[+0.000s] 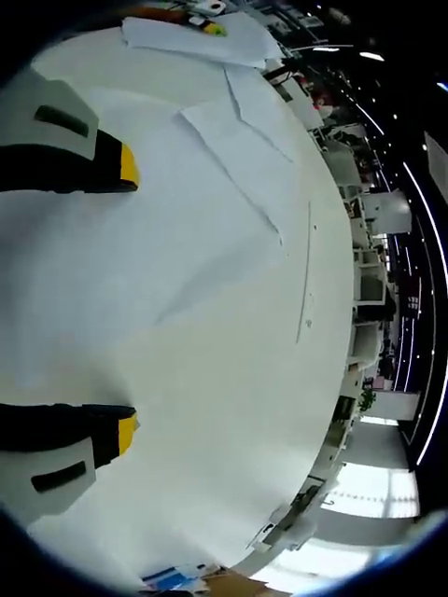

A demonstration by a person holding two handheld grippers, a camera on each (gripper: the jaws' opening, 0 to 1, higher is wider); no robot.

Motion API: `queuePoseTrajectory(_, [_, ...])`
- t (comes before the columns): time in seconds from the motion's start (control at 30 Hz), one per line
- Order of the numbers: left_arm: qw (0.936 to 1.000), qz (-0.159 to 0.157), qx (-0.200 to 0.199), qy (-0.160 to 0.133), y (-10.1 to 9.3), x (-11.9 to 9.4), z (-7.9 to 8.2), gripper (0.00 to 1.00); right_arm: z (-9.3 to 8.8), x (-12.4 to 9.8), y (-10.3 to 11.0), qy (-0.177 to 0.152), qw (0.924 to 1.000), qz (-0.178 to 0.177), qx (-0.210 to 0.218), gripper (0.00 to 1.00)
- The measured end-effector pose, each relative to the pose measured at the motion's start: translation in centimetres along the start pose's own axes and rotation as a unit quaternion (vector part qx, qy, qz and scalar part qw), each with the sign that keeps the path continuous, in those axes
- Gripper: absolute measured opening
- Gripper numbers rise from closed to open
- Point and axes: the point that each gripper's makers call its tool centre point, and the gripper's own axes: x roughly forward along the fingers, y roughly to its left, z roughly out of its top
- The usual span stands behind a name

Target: Organize the stack of printing papers by aligning and flattening the scattered papers on the table

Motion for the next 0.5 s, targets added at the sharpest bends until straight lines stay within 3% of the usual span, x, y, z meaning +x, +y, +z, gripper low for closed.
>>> queuePoseTrajectory(0.4, [1.0, -0.001, 0.0, -0.002, 0.0, -0.04, 0.04, 0.09, 0.04, -0.01, -0.05, -0.018, 0.9998, 0.0, -0.001, 0.89])
queuePoseTrajectory(0.5, [1.0, -0.001, 0.001, -0.003, 0.0, -0.02, 0.04, 0.09, 0.16, -0.17, 0.35, -0.03, 0.9995, 0.006, -0.005, 0.81])
